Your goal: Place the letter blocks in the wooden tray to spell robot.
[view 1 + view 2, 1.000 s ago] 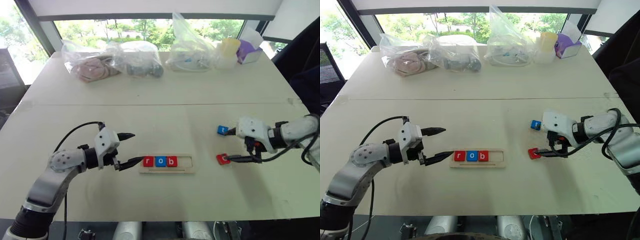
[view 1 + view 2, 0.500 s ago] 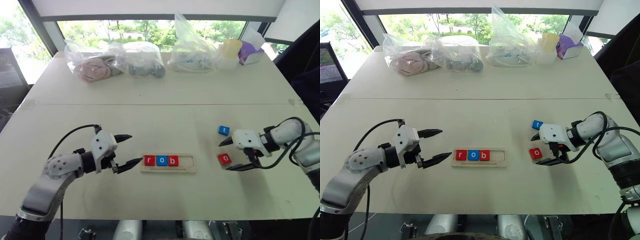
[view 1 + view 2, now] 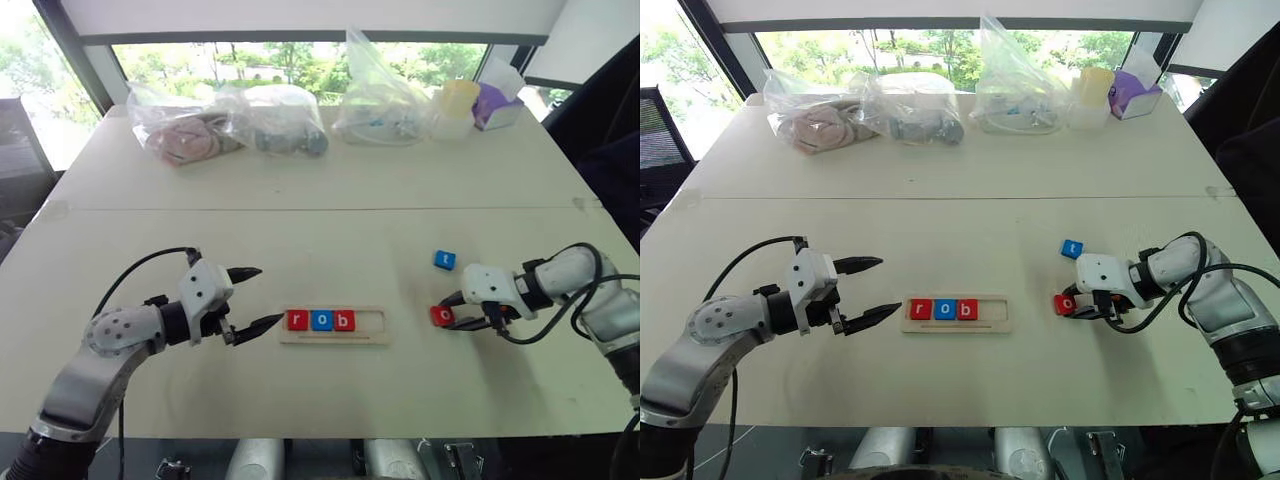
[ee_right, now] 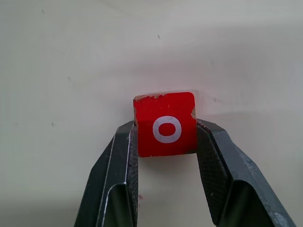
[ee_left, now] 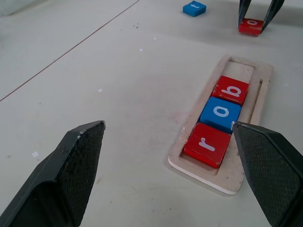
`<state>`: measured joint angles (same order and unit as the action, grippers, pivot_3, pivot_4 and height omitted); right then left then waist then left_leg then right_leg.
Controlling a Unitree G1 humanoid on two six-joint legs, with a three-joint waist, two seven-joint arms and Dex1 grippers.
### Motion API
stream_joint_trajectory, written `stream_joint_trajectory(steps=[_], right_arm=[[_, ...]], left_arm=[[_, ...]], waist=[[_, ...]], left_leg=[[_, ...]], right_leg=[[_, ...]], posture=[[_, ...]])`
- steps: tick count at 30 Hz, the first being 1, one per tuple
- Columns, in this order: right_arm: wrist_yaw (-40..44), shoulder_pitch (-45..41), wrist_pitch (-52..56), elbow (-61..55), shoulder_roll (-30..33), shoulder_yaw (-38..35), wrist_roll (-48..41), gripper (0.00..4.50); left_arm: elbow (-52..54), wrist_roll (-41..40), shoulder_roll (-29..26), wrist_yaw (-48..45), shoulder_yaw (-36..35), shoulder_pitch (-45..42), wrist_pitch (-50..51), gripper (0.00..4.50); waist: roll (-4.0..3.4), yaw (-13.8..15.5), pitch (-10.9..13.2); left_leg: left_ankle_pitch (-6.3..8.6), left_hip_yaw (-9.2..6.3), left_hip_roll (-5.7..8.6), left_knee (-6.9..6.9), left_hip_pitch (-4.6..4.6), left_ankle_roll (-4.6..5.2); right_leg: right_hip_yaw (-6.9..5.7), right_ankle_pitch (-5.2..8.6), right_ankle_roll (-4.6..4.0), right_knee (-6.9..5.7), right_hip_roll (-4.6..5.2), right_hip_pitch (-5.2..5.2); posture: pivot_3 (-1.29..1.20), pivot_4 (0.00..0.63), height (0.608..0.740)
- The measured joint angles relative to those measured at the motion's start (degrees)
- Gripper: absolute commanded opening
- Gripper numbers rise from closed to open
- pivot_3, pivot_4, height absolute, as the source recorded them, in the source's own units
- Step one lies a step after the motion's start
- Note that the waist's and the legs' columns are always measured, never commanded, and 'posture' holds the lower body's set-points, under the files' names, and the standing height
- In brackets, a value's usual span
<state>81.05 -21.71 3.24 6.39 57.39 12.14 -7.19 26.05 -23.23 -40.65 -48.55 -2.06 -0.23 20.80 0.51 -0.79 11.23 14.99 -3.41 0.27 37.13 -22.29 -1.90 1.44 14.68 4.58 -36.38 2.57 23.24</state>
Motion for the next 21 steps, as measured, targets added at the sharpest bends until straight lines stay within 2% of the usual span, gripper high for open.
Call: stream_joint_trajectory(steps=[8, 21], right_arm=[[-3.4, -1.3, 16.4, -17.0, -3.1, -0.3, -5.5, 1.14], [-9.9, -3.1, 23.5, -20.1, -9.8, 7.1, -0.8, 1.14]], left_arm=[[0.0, 0.0, 0.0, 0.0, 0.0, -0.1, 0.2, 4.50], [2.3, -0.1, 0.0, 0.4, -0.8, 1.3, 1.4, 4.50]], waist=[[-0.04, 0.1, 0.0], [-0.04, 0.1, 0.0]], left_leg=[[0.00, -0.01, 0.01, 0.02, -0.02, 0.00], [0.00, -0.01, 0.04, 0.02, -0.05, 0.00]], right_leg=[[-0.01, 0.00, 0.00, -0.04, 0.00, 0.03], [-0.01, -0.02, 0.04, -0.01, 0.00, 0.05]], posture=[[0.00, 0.150, 0.740], [0.00, 0.150, 0.740]])
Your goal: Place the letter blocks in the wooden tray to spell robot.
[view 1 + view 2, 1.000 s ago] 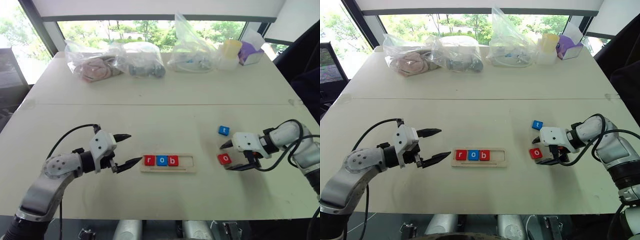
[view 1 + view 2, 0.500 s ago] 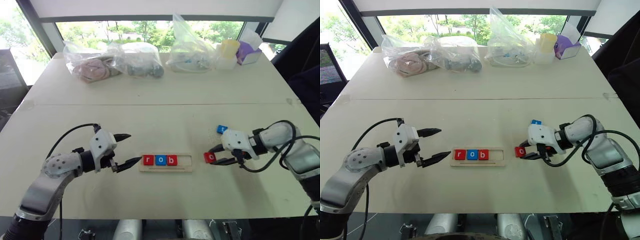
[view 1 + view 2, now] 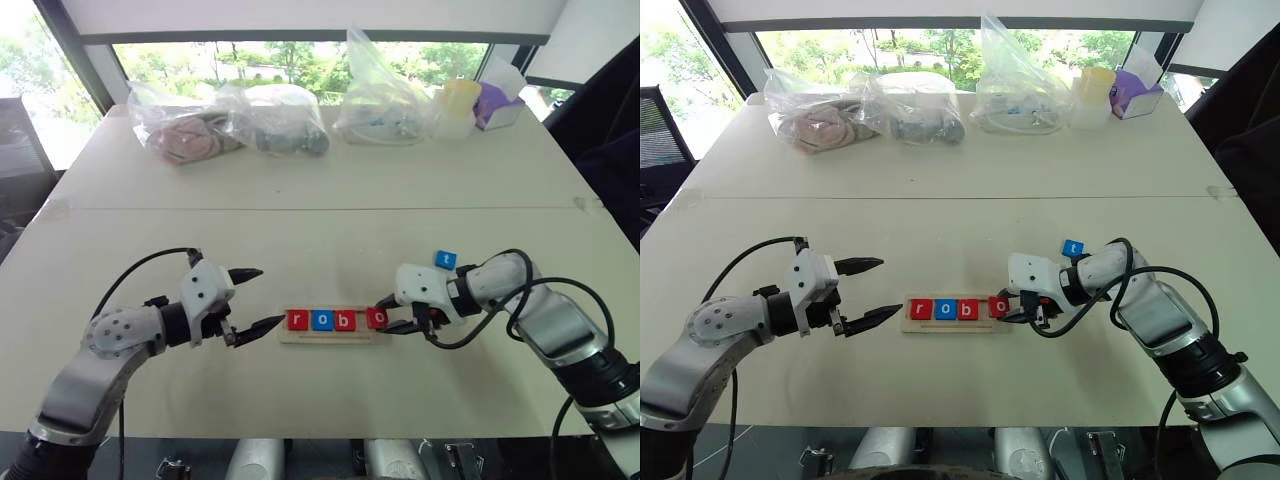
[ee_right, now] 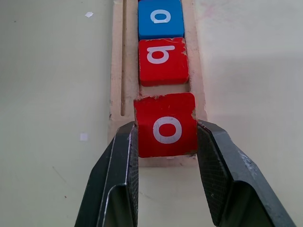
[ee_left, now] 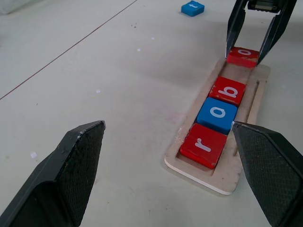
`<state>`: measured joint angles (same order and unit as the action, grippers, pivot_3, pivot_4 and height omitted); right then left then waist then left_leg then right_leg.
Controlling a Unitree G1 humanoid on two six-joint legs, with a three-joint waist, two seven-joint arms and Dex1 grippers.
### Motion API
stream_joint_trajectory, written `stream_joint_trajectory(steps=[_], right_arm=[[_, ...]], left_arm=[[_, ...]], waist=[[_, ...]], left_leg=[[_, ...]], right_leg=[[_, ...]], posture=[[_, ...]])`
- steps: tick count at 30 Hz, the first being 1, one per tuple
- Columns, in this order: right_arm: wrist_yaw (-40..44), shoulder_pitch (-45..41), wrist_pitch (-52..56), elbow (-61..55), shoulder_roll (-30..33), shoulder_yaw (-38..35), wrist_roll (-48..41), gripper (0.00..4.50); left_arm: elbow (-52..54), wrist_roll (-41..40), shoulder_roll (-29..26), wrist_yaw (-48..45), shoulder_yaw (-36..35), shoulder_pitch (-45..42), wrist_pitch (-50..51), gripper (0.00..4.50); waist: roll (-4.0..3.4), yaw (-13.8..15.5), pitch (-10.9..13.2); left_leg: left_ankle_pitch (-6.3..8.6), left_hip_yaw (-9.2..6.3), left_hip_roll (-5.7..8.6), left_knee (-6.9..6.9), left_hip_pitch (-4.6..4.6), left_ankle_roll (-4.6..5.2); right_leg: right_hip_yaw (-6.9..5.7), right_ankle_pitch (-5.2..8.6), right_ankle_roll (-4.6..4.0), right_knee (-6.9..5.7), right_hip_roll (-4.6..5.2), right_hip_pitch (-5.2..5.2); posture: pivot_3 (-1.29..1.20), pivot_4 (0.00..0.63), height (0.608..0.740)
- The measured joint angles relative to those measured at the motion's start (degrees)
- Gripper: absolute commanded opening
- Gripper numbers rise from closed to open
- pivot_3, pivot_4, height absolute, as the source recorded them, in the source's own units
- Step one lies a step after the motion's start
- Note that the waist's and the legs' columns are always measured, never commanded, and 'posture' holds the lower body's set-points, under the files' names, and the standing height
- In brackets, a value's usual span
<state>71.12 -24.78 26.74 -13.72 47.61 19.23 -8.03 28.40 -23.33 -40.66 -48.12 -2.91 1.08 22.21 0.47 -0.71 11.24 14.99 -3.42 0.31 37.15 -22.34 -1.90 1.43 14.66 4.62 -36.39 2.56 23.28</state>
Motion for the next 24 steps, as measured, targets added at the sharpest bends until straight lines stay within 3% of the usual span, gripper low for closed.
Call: stream_joint_trajectory(steps=[24], right_arm=[[-2.3, -0.5, 1.7, -1.8, -1.9, 2.5, 1.0, 1.14]], left_arm=[[1.1, -0.9, 0.0, 1.0, -0.4, 0.8, 1.0, 4.50]], waist=[[0.01, 0.0, 0.0]], left_leg=[[0.00, 0.00, 0.01, 0.01, 0.00, 0.00]], right_leg=[[-0.01, -0.01, 0.02, 0.00, -0.02, 0.00]], posture=[[0.00, 0.150, 0.740]])
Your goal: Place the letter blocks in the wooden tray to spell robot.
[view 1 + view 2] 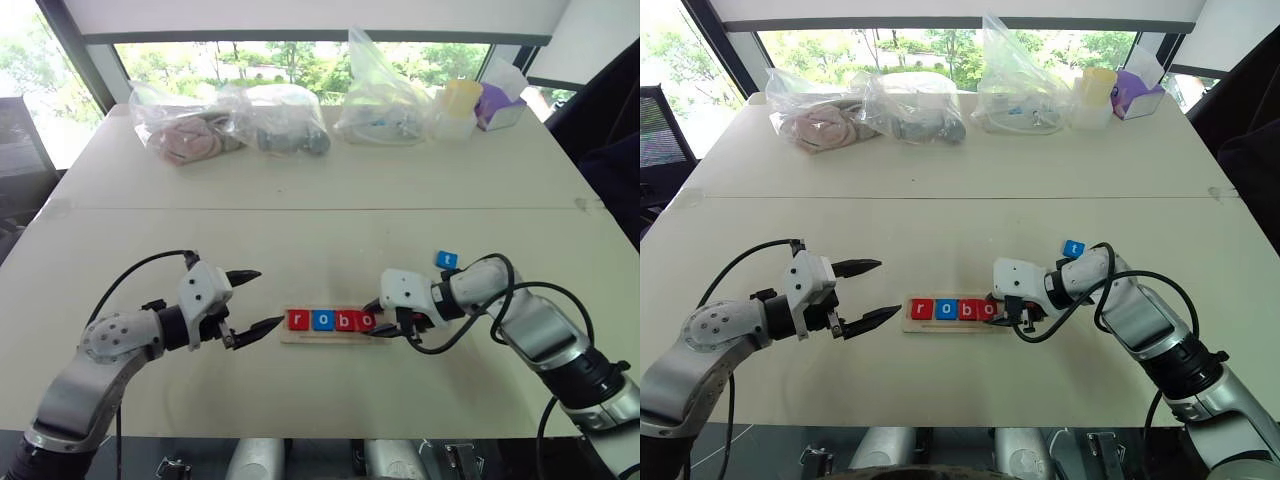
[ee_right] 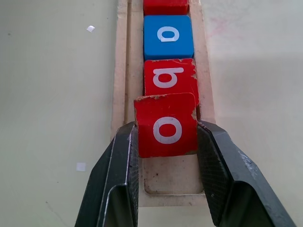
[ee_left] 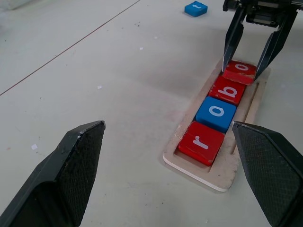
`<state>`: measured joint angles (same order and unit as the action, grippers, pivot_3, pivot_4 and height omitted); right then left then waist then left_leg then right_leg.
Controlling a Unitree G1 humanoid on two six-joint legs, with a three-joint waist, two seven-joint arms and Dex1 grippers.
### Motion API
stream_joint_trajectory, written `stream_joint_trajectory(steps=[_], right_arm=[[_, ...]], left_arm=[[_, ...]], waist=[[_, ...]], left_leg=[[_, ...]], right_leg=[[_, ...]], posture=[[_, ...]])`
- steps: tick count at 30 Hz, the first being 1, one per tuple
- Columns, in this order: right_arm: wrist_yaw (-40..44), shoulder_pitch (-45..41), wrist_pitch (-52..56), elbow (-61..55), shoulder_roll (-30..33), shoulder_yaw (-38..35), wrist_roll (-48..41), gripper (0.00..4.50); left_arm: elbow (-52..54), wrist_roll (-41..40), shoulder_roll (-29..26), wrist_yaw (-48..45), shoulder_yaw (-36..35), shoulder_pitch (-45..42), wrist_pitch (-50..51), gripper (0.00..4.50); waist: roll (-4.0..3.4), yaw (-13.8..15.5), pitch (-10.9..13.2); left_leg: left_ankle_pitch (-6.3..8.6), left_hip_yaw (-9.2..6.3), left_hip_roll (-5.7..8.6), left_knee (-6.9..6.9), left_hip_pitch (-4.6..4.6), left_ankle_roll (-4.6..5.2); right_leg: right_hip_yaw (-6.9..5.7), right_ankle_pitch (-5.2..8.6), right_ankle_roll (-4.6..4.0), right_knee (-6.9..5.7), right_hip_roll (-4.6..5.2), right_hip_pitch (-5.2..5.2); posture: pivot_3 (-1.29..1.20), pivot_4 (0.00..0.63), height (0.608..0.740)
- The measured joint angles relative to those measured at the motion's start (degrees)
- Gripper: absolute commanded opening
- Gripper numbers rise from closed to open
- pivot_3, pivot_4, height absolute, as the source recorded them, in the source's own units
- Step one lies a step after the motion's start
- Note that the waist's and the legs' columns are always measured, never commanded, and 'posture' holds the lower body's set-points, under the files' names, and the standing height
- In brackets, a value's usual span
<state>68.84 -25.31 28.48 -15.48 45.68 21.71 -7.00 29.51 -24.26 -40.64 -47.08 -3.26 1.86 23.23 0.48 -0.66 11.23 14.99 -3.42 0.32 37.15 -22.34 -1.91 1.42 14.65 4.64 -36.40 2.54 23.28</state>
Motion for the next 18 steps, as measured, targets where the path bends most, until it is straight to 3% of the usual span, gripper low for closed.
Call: stream_joint_trajectory(steps=[17, 18], right_arm=[[-1.2, 0.1, 1.0, -0.2, 0.5, -0.2, 0.0, 1.14], [-1.1, 0.1, 1.1, -0.2, 0.5, -0.2, 0.0, 2.19]], left_arm=[[-0.1, 0.0, 0.1, -0.2, 0.2, -0.6, 0.0, 4.50], [-0.1, 0.0, 0.1, -0.1, 0.2, -0.7, 0.0, 4.50]], waist=[[0.00, 0.0, 0.0], [0.00, 0.0, 0.0]], left_leg=[[0.00, 0.00, 0.00, 0.00, 0.00, 0.00], [0.00, 0.00, 0.00, 0.00, 0.00, 0.00]], right_leg=[[0.00, -0.01, 0.01, 0.00, -0.01, 0.00], [0.00, -0.01, 0.01, 0.00, -0.01, 0.00]], posture=[[0.00, 0.150, 0.740], [0.00, 0.150, 0.740]])
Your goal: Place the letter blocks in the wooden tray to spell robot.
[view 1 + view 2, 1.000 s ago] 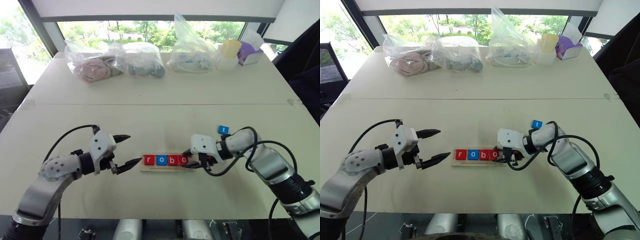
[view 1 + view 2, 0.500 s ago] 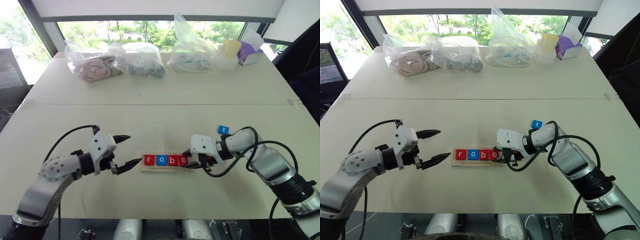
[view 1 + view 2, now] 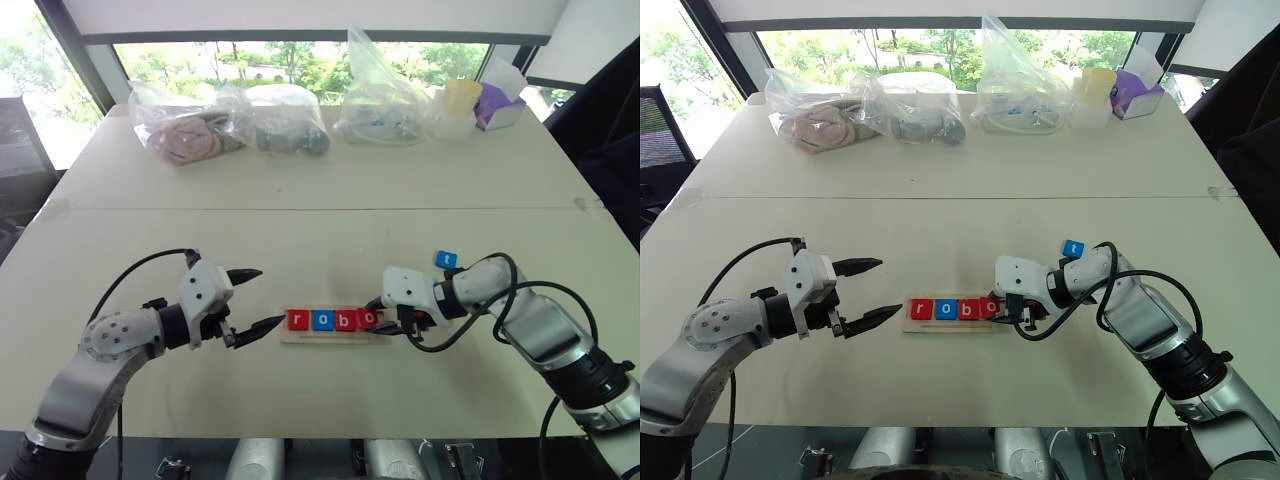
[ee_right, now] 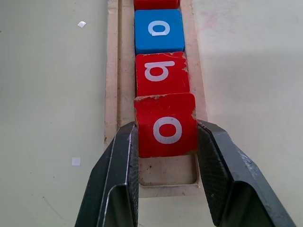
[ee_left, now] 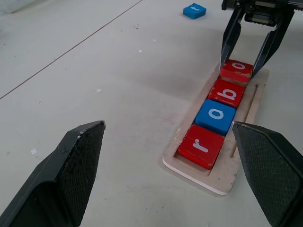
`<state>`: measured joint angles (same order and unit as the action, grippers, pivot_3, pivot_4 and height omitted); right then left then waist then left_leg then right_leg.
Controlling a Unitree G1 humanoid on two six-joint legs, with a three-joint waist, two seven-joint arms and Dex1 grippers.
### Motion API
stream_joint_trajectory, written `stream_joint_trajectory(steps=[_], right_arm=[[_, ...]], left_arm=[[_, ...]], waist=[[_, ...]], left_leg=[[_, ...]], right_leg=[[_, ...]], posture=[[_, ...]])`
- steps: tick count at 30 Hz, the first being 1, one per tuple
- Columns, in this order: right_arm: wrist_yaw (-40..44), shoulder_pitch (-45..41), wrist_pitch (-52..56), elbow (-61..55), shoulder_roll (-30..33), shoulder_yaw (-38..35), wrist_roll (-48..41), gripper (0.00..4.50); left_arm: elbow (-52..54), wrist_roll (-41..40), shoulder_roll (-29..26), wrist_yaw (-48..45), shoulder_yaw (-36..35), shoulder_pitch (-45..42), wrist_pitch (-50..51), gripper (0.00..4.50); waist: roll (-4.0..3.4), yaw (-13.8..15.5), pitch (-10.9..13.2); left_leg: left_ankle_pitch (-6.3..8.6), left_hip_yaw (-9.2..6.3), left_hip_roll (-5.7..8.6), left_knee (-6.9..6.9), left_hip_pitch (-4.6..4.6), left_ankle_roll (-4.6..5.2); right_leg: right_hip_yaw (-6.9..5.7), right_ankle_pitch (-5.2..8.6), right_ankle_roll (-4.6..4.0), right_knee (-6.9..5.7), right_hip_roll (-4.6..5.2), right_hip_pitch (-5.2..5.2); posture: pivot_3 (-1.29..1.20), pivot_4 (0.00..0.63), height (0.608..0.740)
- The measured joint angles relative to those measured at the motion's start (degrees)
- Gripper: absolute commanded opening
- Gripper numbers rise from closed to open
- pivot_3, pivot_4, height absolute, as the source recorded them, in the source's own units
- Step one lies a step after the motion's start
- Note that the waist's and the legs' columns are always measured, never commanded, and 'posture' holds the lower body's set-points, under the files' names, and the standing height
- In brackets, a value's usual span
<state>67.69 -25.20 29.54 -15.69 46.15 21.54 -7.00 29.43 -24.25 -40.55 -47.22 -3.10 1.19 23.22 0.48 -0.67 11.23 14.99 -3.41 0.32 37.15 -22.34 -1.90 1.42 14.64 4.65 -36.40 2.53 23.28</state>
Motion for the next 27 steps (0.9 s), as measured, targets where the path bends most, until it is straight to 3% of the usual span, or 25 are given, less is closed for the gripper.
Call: stream_joint_trajectory(steps=[4, 5, 15, 27], right_arm=[[0.2, 0.0, 0.1, -0.1, 0.0, 0.0, 0.0, 4.19], [0.2, 0.0, 0.2, -0.2, 0.0, 0.0, -0.1, 4.45], [-1.4, -1.8, 0.1, 1.8, -0.3, -1.4, -0.6, 4.45], [-3.8, -3.5, -7.9, 10.8, -0.3, -2.5, 3.5, 4.45]], left_arm=[[0.0, 0.0, 0.0, 0.0, 0.0, -0.4, 0.0, 4.50], [0.0, 0.0, 0.0, 0.0, 0.0, -0.4, 0.0, 4.50], [0.0, 0.0, 0.0, 0.0, 0.0, -0.4, 0.0, 4.50], [0.0, 0.0, 0.1, 0.0, 0.0, -0.6, 0.0, 4.50]], waist=[[0.00, 0.0, 0.0], [0.00, 0.0, 0.0], [0.00, 0.0, 0.0], [0.02, 0.0, 0.0]], left_leg=[[0.00, 0.00, 0.00, 0.00, 0.00, 0.00], [0.00, 0.00, 0.00, 0.00, 0.00, 0.00], [0.00, 0.01, 0.00, 0.01, 0.00, 0.00], [0.00, 0.02, 0.00, 0.03, 0.02, 0.00]], right_leg=[[0.00, 0.00, 0.00, 0.00, 0.00, 0.00], [0.00, 0.00, 0.00, 0.00, 0.00, 0.00], [0.00, 0.00, 0.00, 0.00, 0.00, 0.00], [0.00, -0.05, 0.07, -0.02, -0.01, -0.03]], posture=[[0.00, 0.150, 0.740], [0.00, 0.150, 0.740], [0.00, 0.150, 0.740], [0.00, 0.150, 0.740]])
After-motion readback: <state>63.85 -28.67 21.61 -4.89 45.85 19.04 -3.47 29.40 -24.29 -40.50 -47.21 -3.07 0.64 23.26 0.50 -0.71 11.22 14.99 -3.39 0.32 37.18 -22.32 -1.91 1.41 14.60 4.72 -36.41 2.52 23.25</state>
